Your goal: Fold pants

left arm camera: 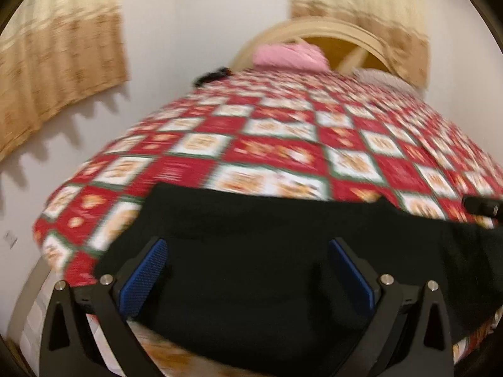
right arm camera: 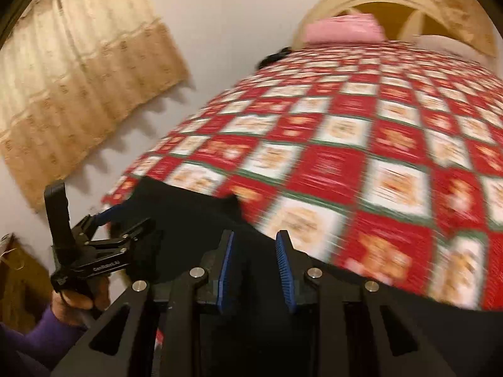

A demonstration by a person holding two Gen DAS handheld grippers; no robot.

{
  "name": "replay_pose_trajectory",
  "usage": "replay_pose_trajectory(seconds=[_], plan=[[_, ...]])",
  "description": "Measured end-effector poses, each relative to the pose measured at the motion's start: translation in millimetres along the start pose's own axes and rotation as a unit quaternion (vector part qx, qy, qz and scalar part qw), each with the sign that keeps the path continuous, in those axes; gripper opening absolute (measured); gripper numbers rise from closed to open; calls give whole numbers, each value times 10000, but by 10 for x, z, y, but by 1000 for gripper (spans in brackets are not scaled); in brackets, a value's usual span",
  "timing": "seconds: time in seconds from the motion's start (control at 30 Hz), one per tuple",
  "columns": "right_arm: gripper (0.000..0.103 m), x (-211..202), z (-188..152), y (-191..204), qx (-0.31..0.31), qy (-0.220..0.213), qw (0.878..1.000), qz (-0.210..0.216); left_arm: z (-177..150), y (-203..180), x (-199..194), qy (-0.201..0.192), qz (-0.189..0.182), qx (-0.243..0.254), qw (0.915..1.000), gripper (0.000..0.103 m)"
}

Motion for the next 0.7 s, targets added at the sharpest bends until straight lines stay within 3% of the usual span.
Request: replay_pose_trajectory(seconds=[0.13, 0.2, 0.3, 0.33, 0.37, 0.53, 0.7], plan=[[29, 567, -3, 181, -314, 595, 9971, -349, 6, 463, -48, 22, 390, -545, 9977, 103], [29, 744, -11, 189, -297, 751, 9962, -313, -13, 636, -117, -30, 513, -675, 9964, 103], [25, 874, 41, 187, -338, 660, 9970, -237, -46, 825, -190, -74, 847, -660, 9942, 103], [11, 896, 43, 184, -346, 657, 9969, -243, -58, 868, -197, -69, 930, -656, 9935, 103], [10, 919, 61, 174, -305, 666, 9970, -242, -63, 926, -196, -51, 1011, -673, 9926, 103], [8, 887, 161, 158, -406, 259, 9971, -585, -68, 1037, -217, -95, 991, -864, 9913, 103], [8, 988, 163, 33, -113, 396, 9982, -426, -72, 950, -161, -36, 953, -769, 9925, 103]])
Point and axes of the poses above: each gripper's, at about its wrist camera, not at the fingertips, and x roughly the way its jaws point, y to its left, z to its top, the point moved 4 cm from there along x, roughly the way its jaws point, and after that the axes turned 7 degrees about x, right-handed, at the moved point
